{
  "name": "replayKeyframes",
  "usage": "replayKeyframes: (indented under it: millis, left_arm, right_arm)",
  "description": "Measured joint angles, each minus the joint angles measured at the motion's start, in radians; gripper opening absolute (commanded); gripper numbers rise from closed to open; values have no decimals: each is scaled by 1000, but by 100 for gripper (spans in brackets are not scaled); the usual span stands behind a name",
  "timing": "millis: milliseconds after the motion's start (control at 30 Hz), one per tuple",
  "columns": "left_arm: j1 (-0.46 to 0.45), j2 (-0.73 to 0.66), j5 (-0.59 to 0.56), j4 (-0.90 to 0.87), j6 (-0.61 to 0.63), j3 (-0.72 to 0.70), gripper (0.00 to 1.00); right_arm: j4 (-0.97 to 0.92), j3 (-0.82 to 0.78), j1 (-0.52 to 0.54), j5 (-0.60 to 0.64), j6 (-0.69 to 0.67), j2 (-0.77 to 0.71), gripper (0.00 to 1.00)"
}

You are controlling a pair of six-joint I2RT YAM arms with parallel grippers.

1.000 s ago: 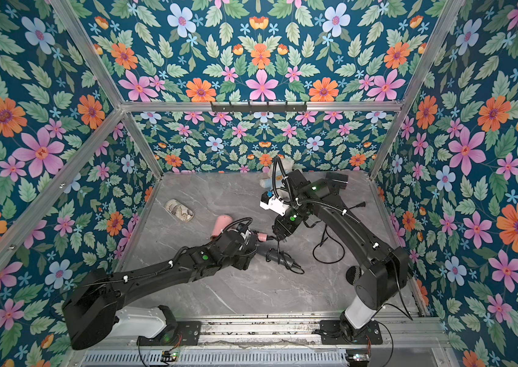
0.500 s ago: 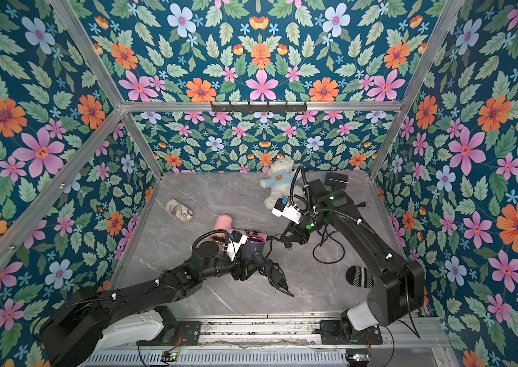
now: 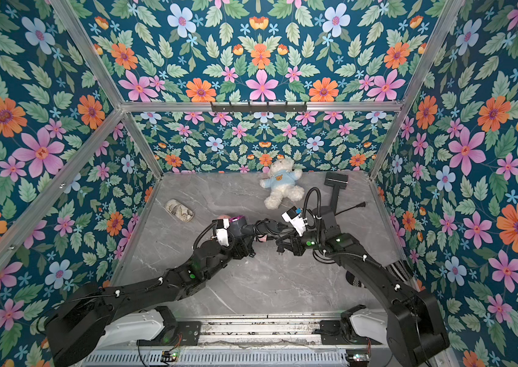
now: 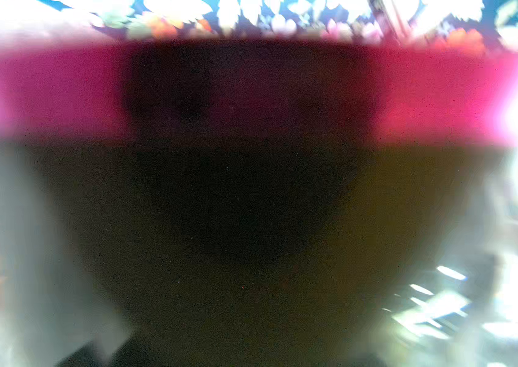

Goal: Wrap the cord around the hair dryer
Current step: Wrap the power cord around the hair dryer.

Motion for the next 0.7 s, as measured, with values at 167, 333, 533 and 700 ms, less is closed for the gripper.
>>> replayKeyframes:
  millis: [167, 333, 533, 700]
  left_arm:
    - [-87, 80, -203, -24, -93, 82, 0]
    - [-166, 125, -407, -172, -222, 182, 0]
    - [-224, 151, -583, -435, -382, 267, 0]
    - [-244, 202, -687, -669, -447, 410, 0]
  right_arm:
    - [215, -113, 61, 95, 159, -64, 0]
    - [352, -222, 177, 265, 199, -154, 0]
    - [457, -311, 252, 451, 199, -240, 0]
    - [355, -227, 265, 539, 158, -238, 0]
